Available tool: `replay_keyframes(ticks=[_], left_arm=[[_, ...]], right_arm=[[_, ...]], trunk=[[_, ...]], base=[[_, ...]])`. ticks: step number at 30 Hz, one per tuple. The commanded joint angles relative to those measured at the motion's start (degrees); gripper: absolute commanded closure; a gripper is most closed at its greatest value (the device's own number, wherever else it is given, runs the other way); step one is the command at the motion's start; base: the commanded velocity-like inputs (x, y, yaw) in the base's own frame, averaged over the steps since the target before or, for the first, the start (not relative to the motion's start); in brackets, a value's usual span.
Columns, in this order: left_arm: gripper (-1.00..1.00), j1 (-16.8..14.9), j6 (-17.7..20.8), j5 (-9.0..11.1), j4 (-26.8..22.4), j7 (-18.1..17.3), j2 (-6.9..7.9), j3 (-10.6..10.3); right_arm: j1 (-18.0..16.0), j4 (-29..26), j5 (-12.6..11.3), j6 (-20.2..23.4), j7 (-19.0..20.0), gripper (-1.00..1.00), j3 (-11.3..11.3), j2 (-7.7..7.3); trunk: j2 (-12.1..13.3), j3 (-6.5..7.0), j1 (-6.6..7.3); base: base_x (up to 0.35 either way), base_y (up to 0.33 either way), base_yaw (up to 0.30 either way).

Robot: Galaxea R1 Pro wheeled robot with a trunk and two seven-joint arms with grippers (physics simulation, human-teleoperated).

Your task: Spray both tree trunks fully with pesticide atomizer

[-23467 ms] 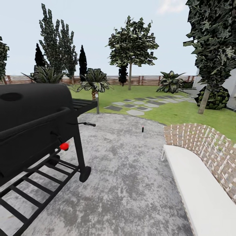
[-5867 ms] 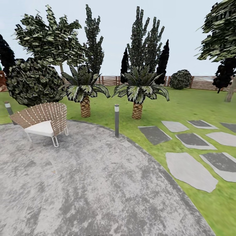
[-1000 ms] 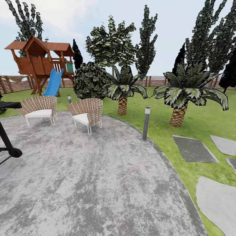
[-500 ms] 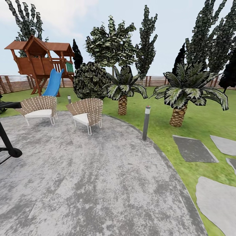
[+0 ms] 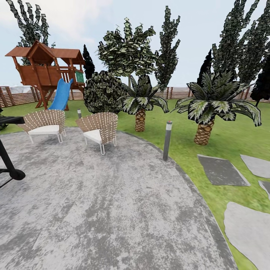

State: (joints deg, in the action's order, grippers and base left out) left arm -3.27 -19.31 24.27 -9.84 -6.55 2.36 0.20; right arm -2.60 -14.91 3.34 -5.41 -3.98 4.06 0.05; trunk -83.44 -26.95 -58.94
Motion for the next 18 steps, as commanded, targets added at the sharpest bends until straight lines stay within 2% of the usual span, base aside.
replay_keyframes(ticks=[1,18], left_arm=[[-1.00,-0.05,-0.12,0.58,0.08,-0.48,0.01,0.01],[-1.00,-0.16,0.75,0.62,-0.18,-0.78,0.24,-0.05]], right_arm=[[-0.04,0.05,0.35,-0.22,0.03,-1.00,0.42,0.04],[-0.04,-0.11,0.28,-0.21,-0.07,-1.00,0.50,0.04]], trunk=[[-0.44,-0.24,-0.22],[-7.26,-3.30,-3.96]], base=[[0.000,0.000,0.000],[0.000,0.000,0.000]])
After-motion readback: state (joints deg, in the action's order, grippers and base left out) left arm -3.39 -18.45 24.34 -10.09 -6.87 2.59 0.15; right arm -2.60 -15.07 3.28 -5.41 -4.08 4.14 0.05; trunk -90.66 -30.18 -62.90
